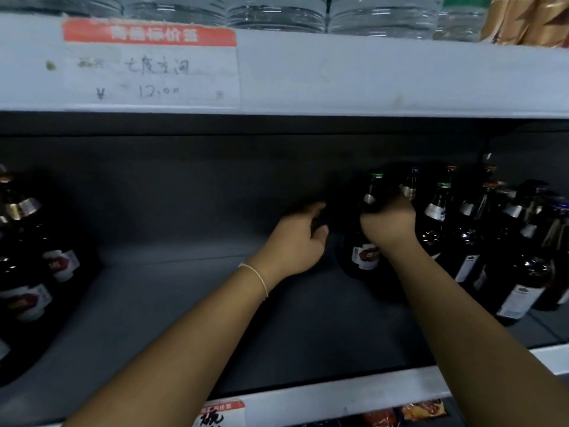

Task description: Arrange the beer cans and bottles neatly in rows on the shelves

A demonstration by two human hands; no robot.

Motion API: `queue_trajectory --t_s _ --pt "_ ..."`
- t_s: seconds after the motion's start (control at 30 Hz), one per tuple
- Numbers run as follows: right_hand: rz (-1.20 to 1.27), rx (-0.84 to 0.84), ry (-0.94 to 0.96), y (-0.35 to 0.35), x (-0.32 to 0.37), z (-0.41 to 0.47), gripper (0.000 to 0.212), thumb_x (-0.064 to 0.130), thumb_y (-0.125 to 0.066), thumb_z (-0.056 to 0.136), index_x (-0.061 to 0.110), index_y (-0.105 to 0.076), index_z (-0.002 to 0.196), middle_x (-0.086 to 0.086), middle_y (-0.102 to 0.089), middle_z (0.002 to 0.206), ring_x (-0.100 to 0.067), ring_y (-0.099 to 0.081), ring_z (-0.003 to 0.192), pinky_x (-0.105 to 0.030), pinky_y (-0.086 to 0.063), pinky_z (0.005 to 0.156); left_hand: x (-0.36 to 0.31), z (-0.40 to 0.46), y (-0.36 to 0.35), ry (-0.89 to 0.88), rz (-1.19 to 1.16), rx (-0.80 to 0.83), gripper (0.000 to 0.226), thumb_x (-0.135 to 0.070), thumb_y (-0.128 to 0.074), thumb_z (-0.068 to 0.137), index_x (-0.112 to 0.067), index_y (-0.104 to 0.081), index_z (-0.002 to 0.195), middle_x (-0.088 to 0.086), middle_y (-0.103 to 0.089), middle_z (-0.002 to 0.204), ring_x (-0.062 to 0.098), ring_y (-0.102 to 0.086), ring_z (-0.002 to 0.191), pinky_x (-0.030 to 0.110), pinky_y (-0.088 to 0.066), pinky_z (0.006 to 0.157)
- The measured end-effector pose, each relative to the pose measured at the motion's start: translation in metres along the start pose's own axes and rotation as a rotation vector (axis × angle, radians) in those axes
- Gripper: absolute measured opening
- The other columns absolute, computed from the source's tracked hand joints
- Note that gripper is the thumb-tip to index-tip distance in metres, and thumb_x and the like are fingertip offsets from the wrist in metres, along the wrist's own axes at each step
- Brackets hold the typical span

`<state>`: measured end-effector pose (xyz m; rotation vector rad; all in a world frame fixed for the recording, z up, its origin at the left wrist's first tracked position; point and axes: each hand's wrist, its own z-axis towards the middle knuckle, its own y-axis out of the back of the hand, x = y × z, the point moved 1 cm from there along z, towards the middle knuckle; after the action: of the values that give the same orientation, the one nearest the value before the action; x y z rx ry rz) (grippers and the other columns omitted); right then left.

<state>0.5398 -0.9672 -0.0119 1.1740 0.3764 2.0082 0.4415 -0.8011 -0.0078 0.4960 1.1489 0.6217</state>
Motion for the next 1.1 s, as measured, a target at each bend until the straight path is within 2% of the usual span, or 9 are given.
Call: queue_trajectory --t_s 0.2,0.33,0.43,0.53,0.6,0.73,0.93,1.0,1.1 --pt "0.156 0.007 0.056 0.005 0.031 -0.029 0.023 0.038 -0.078 0.077 0.020 -0.072 0.089 0.005 -0.070 0.085 -0.010 -0.063 0.079 -0.018 -0.041 0.061 0.020 -0.019 0.006 0.084 -0.039 0.040 0.058 -0.024 -0.063 0.093 -0.014 -0.039 0.145 0.005 -0.051 0.140 0.018 -0.050 0.127 0.028 -0.042 0.106" --pt "0.338 0.041 0.028 0.006 0.064 -0.051 0.018 0.035 -0.084 0.071 0.025 -0.068 0.072 0.013 -0.067 0.069 -0.003 -0.064 0.067 -0.026 -0.054 0.066 0.041 -0.032 0.012 0.129 -0.151 0.125 0.054 -0.035 -0.080 0.076 -0.021 -0.056 0.122 -0.004 -0.067 0.116 0.011 -0.064 0.106 0.032 -0.053 0.094" --pt "0.466 0.093 -0.042 -0.002 0.092 -0.065 0.025 0.038 -0.087 0.063 0.025 -0.069 0.074 0.012 -0.070 0.068 0.000 -0.067 0.065 -0.029 -0.058 0.065 0.055 -0.047 0.022 0.156 -0.281 0.130 0.053 -0.037 -0.088 0.067 -0.022 -0.062 0.111 -0.008 -0.072 0.105 0.005 -0.068 0.098 0.032 -0.056 0.089" --pt "0.564 0.140 -0.093 -0.012 0.125 -0.081 0.030 0.035 -0.090 0.060 0.026 -0.067 0.077 0.011 -0.070 0.072 -0.004 -0.069 0.069 -0.030 -0.059 0.067 0.063 -0.068 0.040 0.157 -0.367 0.022 0.042 -0.026 -0.091 0.062 -0.020 -0.066 0.096 -0.008 -0.074 0.093 0.004 -0.069 0.088 0.022 -0.054 0.077" --pt "0.596 0.179 -0.086 -0.021 0.145 -0.092 0.031 0.035 -0.090 0.060 0.025 -0.068 0.080 0.011 -0.071 0.074 -0.004 -0.070 0.070 -0.030 -0.060 0.067 0.073 -0.081 0.054 0.154 -0.365 -0.066 0.037 -0.026 -0.091 0.061 -0.021 -0.067 0.089 -0.006 -0.074 0.088 0.007 -0.070 0.086 0.029 -0.057 0.077" --pt "0.594 0.262 -0.019 -0.040 0.185 -0.113 0.035 0.040 -0.088 0.064 0.021 -0.068 0.086 0.010 -0.071 0.076 -0.001 -0.069 0.070 -0.026 -0.057 0.062 0.100 -0.105 0.088 0.203 -0.426 -0.127 0.039 -0.026 -0.090 0.059 -0.016 -0.069 0.090 0.000 -0.075 0.090 0.018 -0.071 0.089 0.045 -0.057 0.086" --pt "0.777 0.723 0.072 -0.065 0.224 -0.155 0.037 0.014 -0.084 0.076 0.023 -0.065 0.106 0.004 -0.077 0.095 -0.007 -0.073 0.087 -0.023 -0.057 0.074 0.138 -0.135 0.141 0.288 -0.555 -0.185 0.030 -0.004 -0.086 0.060 -0.012 -0.069 0.085 0.010 -0.074 0.091 0.019 -0.070 0.083 0.038 -0.055 0.081" --pt "0.767 0.767 0.098 -0.080 0.235 -0.165 0.037 0.009 -0.083 0.076 0.024 -0.065 0.104 0.003 -0.076 0.100 -0.012 -0.073 0.094 -0.030 -0.058 0.082 0.149 -0.144 0.155 0.289 -0.573 -0.195 0.030 -0.001 -0.084 0.058 -0.014 -0.070 0.081 0.010 -0.074 0.088 0.017 -0.068 0.080 0.035 -0.054 0.077" --pt "0.793 0.748 0.102 -0.099 0.253 -0.178 0.032 0.006 -0.081 0.078 0.026 -0.066 0.098 0.005 -0.077 0.095 -0.014 -0.073 0.092 -0.028 -0.058 0.077 0.162 -0.156 0.168 0.298 -0.636 -0.227 0.030 0.006 -0.080 0.063 -0.004 -0.068 0.090 0.011 -0.072 0.086 0.019 -0.066 0.079 0.033 -0.052 0.072"
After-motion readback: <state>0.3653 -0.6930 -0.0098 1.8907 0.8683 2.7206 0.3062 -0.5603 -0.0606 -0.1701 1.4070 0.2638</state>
